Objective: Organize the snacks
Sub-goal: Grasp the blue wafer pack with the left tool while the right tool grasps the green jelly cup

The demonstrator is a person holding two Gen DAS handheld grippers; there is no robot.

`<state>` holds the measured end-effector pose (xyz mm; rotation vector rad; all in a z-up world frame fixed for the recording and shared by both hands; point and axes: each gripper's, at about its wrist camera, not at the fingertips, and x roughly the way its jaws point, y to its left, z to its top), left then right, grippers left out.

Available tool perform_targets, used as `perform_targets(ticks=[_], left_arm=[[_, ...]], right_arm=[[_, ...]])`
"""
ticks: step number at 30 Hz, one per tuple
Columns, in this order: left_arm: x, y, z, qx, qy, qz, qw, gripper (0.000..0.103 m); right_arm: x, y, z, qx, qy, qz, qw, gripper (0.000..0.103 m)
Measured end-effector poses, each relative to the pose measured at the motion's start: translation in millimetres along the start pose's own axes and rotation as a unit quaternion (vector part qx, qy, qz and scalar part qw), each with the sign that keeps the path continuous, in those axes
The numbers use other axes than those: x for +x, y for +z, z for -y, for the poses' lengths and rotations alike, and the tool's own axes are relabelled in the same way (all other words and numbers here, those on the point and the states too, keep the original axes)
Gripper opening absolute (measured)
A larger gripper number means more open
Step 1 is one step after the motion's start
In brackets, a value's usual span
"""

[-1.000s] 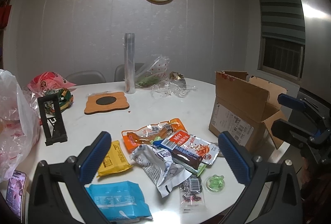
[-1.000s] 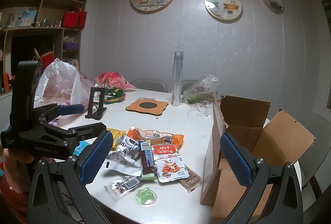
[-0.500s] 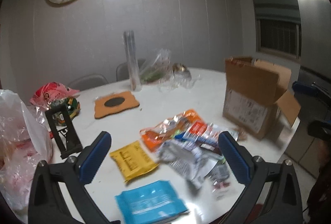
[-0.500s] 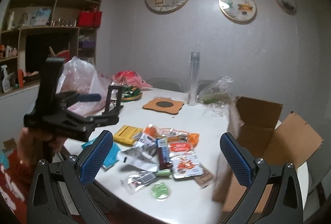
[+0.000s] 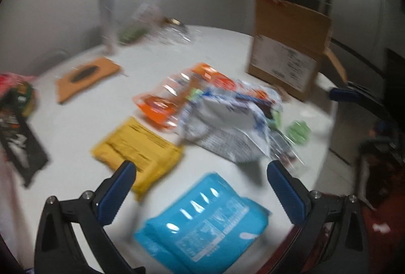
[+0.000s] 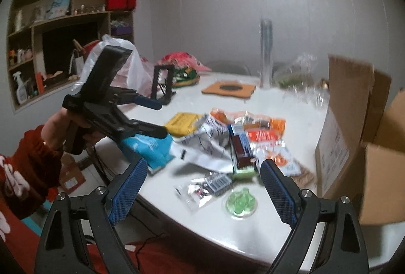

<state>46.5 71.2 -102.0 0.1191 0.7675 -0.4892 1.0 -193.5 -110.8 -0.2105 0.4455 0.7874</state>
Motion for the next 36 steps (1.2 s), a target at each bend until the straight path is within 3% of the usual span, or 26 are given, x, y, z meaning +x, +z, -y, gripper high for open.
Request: perform_targets(ticks=[4, 10, 21, 26, 28, 30, 33, 36], left_arm=[[6, -9, 2, 0.007, -0.051, -0.023, 0.9984, 0.102], [2, -20, -2, -0.001, -0.061, -0.035, 0.9975, 0.102], [-18, -42, 1, -0.025, -0.078, -0.007, 0.9966, 0.102], [-18, -50, 8, -0.012, -0.077, 0.005, 0.9969, 0.102], [-15, -51, 9, -0.022, -0.08, 0.008, 0.9965, 0.098], [-11, -52, 8, -0.033, -0.082, 0.008, 0.996, 0.082], [-10, -51, 11, -0.039, -0.078, 0.015, 0.9961, 0.074], [-8, -49, 14, -0.041, -0.073, 0.015, 0.9964, 0.072]], right_arm=[[10, -6, 11, 0.022, -0.001, -0.015, 1.0, 0.09], [17, -6, 17, 0.039, 0.002, -0.024, 0.999, 0.09], [37, -11, 23, 0.044, -0.008, -0.045, 0.998, 0.09], [45, -19, 25, 0.044, -0.025, -0.058, 0.997, 0.09], [47, -21, 26, 0.047, -0.034, -0.059, 0.997, 0.09], [47, -24, 26, 0.05, -0.036, -0.058, 0.996, 0.088], [48, -26, 26, 0.051, -0.049, -0.059, 0.996, 0.074], [49, -29, 29, 0.056, -0.055, -0.063, 0.995, 0.068]])
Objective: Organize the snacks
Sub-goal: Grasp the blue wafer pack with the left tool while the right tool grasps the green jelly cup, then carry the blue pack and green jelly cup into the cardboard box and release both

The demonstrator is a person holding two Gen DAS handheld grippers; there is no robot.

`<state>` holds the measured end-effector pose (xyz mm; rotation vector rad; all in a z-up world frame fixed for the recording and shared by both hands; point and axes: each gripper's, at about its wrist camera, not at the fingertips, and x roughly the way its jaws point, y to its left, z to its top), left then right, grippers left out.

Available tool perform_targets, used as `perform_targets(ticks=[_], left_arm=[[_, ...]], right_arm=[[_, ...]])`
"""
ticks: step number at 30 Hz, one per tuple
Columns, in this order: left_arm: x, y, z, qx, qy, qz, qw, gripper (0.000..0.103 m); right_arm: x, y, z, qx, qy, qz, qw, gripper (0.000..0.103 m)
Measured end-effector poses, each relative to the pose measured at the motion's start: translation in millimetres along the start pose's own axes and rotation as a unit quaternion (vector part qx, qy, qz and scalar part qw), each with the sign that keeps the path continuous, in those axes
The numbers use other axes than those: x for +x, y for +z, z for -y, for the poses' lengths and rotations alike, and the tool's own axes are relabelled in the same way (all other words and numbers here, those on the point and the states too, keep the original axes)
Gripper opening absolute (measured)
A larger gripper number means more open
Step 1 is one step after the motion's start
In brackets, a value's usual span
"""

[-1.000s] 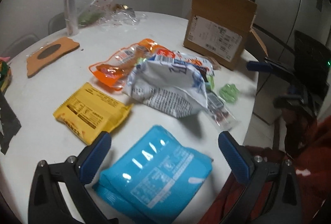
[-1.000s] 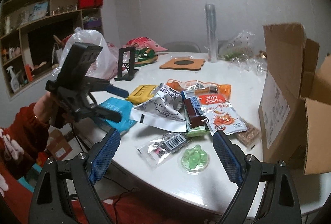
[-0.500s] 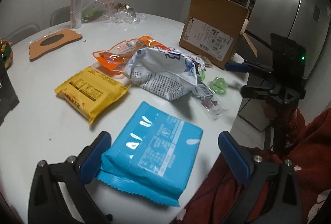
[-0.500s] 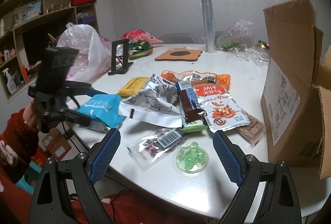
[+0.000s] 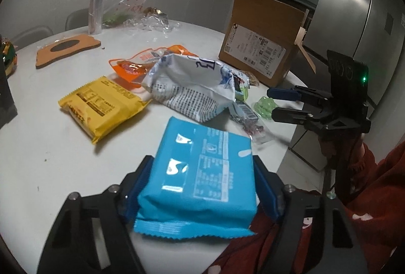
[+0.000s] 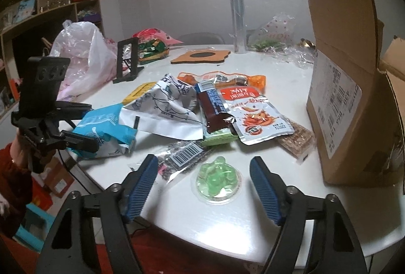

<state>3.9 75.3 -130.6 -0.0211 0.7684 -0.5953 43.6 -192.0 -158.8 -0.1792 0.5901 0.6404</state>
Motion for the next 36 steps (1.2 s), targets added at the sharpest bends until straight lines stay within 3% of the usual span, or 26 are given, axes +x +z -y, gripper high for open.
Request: perform_targets(ticks=[12, 19, 36], left_arm=[[10, 6, 10, -0.011, 0.024, -0.003, 0.9997, 0.067], [11, 9, 14, -0.024, 0.036, 0.001, 0.9991, 0.066], [-52, 32, 29, -0.013, 0.061, 0.07, 0.9956, 0.065]], right_arm=[[4, -4, 8, -0.01, 0.003, -0.017, 1.0, 0.029], [4, 0, 10, -0.026, 0.019, -0.022, 0.999, 0.027], [-20, 20, 0, -0.053, 0.023, 0.008, 0.998, 0.026]])
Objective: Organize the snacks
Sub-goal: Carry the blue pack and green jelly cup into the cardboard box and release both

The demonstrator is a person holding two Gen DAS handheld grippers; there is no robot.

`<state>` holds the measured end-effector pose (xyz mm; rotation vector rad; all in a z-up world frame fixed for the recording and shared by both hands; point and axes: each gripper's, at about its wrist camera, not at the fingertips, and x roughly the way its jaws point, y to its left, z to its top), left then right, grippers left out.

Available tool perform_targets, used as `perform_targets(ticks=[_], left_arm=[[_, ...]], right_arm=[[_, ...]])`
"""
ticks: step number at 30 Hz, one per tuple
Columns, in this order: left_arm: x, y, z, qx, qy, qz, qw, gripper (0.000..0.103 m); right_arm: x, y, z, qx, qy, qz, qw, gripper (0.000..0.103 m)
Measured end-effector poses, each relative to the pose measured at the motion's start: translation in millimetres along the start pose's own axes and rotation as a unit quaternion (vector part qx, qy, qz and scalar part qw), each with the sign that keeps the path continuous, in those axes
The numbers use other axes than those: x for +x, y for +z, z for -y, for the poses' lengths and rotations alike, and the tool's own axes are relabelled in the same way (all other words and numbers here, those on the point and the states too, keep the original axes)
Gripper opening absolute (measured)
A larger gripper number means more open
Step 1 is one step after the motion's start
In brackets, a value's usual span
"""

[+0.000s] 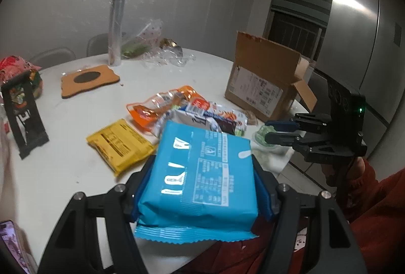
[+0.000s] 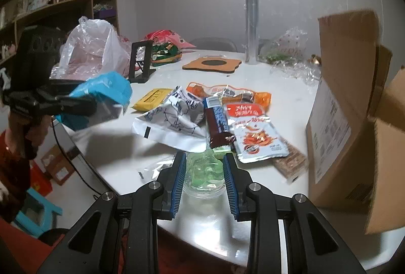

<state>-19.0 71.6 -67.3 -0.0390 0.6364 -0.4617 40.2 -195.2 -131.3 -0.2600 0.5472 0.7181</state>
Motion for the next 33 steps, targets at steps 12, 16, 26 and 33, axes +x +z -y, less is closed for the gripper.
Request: perform_targets(ticks=[12, 16, 26, 33], left_arm=[[-26, 67, 27, 0.031, 0.009, 0.053, 0.9981, 0.065], [-27, 111, 50, 0.06, -0.002, 0.072, 0.9956, 0.065], [29, 215, 123, 0.135, -0.069, 0.061, 0.9865, 0.065], [113, 244, 175, 0.176, -0.111, -0.007, 0.9781, 0.066]], right_arm=[[-37, 46, -1, -0.021, 0.025, 0.044, 0.998, 0.025], [-61, 72, -1, -0.037, 0.021, 0.073, 0.996, 0.025], [-117, 107, 42, -0.025, -0.049, 0.113, 0.992, 0.025], [-133, 93, 96, 0.019, -0.115, 0.088, 0.989, 0.025]])
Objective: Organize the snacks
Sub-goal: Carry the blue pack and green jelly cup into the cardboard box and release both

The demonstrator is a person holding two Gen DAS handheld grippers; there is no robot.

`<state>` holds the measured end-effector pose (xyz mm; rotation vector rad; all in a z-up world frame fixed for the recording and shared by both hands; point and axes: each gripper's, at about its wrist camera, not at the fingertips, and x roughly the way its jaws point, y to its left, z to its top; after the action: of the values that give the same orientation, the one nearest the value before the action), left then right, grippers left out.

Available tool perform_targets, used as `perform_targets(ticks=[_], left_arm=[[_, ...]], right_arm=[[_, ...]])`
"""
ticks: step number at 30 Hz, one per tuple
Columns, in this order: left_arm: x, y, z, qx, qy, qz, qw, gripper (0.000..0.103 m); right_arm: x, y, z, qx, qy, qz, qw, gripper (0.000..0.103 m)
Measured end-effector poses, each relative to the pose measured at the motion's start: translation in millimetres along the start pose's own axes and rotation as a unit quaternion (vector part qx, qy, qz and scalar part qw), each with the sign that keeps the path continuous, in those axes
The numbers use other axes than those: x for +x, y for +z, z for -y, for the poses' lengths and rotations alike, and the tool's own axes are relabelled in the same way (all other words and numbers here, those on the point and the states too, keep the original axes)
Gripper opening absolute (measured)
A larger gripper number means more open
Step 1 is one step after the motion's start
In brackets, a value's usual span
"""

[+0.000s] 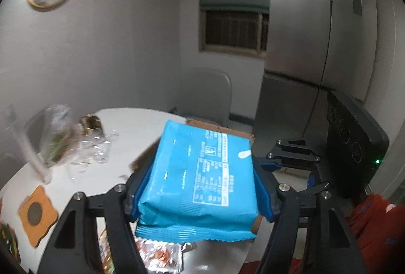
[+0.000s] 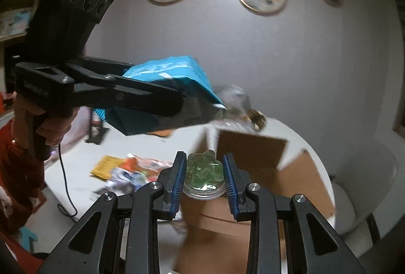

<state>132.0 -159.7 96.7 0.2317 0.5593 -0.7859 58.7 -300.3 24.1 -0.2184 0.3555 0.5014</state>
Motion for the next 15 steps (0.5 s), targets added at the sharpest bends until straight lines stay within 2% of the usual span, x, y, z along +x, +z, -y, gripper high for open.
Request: perform_targets(ticks=[3, 7, 15], left_arm=[[39, 7, 2, 0.007, -0.011, -0.035, 0.9993, 0.066], [86, 10, -4, 0.003, -0.006, -0.096, 0.9954, 0.066], [136, 0, -16, -0.001, 0.015, -0.183, 0.9829, 0.066]], right_arm=[[7, -11, 20, 0.015, -0.009, -0.027, 0.999, 0.025], [25, -23, 41, 0.028, -0.002, -0.069, 0.997, 0.025], [66, -26, 63, 0.027, 0.021, -0.138, 0.99, 0.025]])
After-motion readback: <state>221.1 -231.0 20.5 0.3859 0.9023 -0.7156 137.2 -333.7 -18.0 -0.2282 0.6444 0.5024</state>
